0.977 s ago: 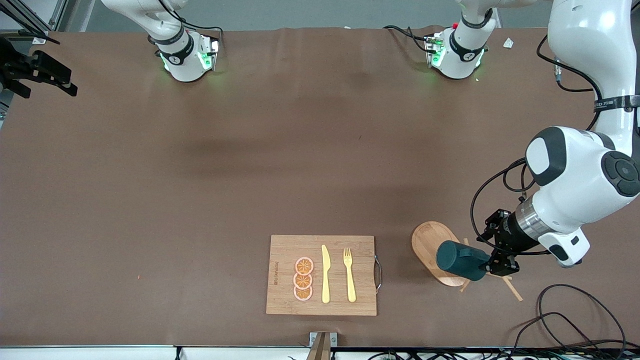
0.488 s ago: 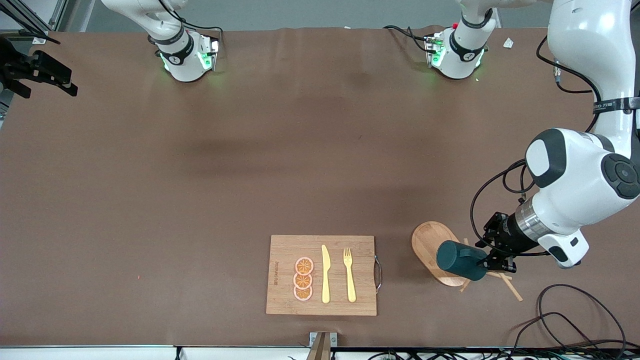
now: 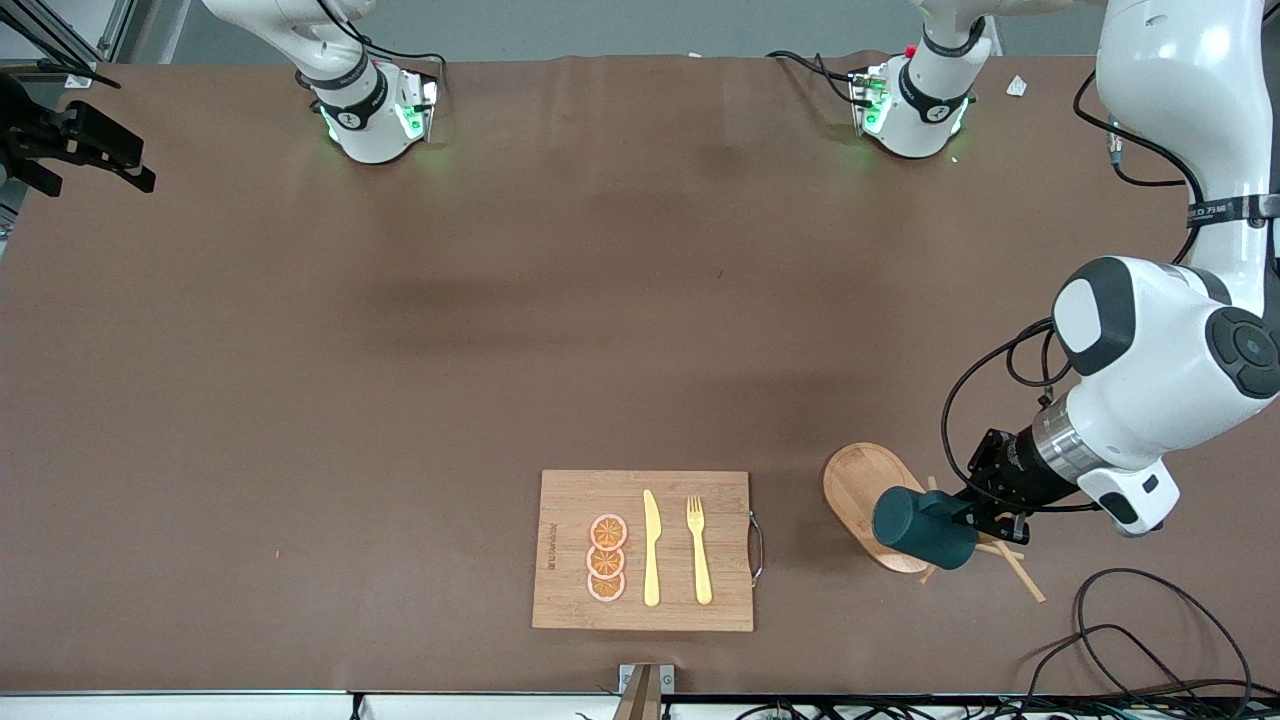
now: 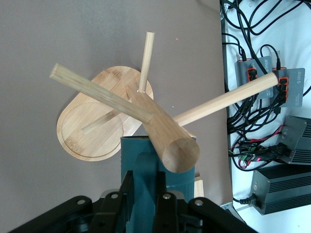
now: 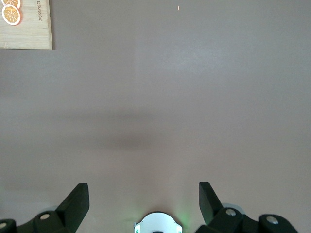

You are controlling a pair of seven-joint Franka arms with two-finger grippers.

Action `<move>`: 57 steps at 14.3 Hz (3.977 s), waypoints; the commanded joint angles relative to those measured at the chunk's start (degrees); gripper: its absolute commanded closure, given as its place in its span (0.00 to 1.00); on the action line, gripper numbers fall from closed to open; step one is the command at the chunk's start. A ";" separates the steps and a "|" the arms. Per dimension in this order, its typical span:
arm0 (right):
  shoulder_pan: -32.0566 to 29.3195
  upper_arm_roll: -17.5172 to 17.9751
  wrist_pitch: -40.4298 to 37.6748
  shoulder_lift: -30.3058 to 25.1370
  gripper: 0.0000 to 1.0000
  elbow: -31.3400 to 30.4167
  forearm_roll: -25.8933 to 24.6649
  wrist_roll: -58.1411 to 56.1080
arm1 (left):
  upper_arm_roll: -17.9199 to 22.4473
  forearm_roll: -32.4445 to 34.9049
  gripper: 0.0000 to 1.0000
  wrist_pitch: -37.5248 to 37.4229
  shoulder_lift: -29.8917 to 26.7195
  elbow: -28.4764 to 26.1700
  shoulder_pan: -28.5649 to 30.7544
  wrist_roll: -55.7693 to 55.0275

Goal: Transfer cup from left to right arm and place
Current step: 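Close the left gripper on the teal mug's body, then lift the teal mug off the stand and carry it over the board, then carry the teal mug with the left gripper toward the right arm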

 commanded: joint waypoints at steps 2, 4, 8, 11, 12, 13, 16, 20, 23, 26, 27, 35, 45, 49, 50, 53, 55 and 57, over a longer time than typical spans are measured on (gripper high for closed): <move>0.81 -0.27 -0.28 0.27 0.00 0.64 -0.46 -0.01 | -0.27 -2.13 0.97 -1.41 0.26 1.64 -0.07 0.74; 0.81 -0.27 -0.28 0.27 0.00 0.64 -0.46 -0.01 | -0.36 -3.10 0.98 -1.41 0.09 1.64 -0.33 0.48; 0.81 -0.27 -0.37 0.27 0.00 0.64 -0.37 -0.01 | -1.85 -3.55 0.99 -2.99 -0.35 1.82 -0.86 0.13; 0.81 -0.27 -0.45 0.27 0.00 0.64 -0.37 -0.01 | -4.13 -3.55 0.99 -3.00 -0.97 2.17 -0.95 -0.14; 0.81 -0.27 -0.46 0.27 0.00 0.64 -0.37 -0.01 | -4.66 -3.55 0.99 -3.00 -1.06 2.78 -1.03 -0.22; 0.81 -0.27 -0.46 0.27 0.00 0.64 -0.37 -0.01 | -5.36 -3.46 0.99 -2.91 -1.23 2.96 -1.03 -0.23; 0.81 -0.27 -0.46 0.27 0.00 0.64 -0.37 -0.01 | -6.68 -3.20 0.99 -2.64 -1.41 3.75 -2.78 -0.05; 0.81 -0.27 -0.46 0.27 0.00 0.64 -0.37 -0.01 | -5.81 -0.49 0.99 0.33 -0.80 3.84 -8.75 0.04; 0.81 -0.27 -0.54 0.27 0.00 0.64 -0.37 -0.01 | -5.63 1.99 1.00 5.25 0.78 4.45 -12.10 -0.05; 0.81 -0.27 -0.54 0.27 0.00 0.64 -0.37 -0.01 | -3.18 8.38 1.00 7.02 3.06 5.24 -18.15 -0.05; 0.81 -0.27 -0.54 0.27 0.00 0.64 -0.37 -0.01 | -1.69 11.02 1.00 7.37 3.51 5.33 -20.96 -0.05; 0.81 -0.27 -0.37 0.27 0.00 0.64 -0.37 -0.01 | 20.10 19.66 1.00 11.06 8.95 5.42 -48.38 -0.14; 0.81 -0.27 -0.54 0.27 0.00 0.64 -0.37 -0.01 | 24.96 51.08 1.00 11.33 12.91 5.33 -63.35 -6.18; 1.25 -0.27 -0.37 0.27 0.00 0.64 -0.37 -0.01 | 24.52 70.40 1.00 11.33 15.81 5.16 -65.10 -22.60; 1.25 -0.27 -0.37 0.27 0.00 0.64 -0.37 -0.01 | 24.52 74.11 1.00 11.16 16.77 5.07 -66.24 -26.03; 1.25 -0.27 -0.54 0.36 0.00 0.55 -0.20 0.25 | 24.52 79.85 1.00 10.19 18.36 4.81 -68.87 -33.34; 0.55 -0.36 -0.54 2.37 0.00 0.64 0.07 0.25 | 24.43 80.04 1.00 8.88 19.50 4.72 -70.63 -37.20; 0.37 -0.53 -0.02 3.87 0.00 0.64 0.15 0.07 | 24.52 81.26 1.00 7.30 22.13 4.54 -72.22 -41.07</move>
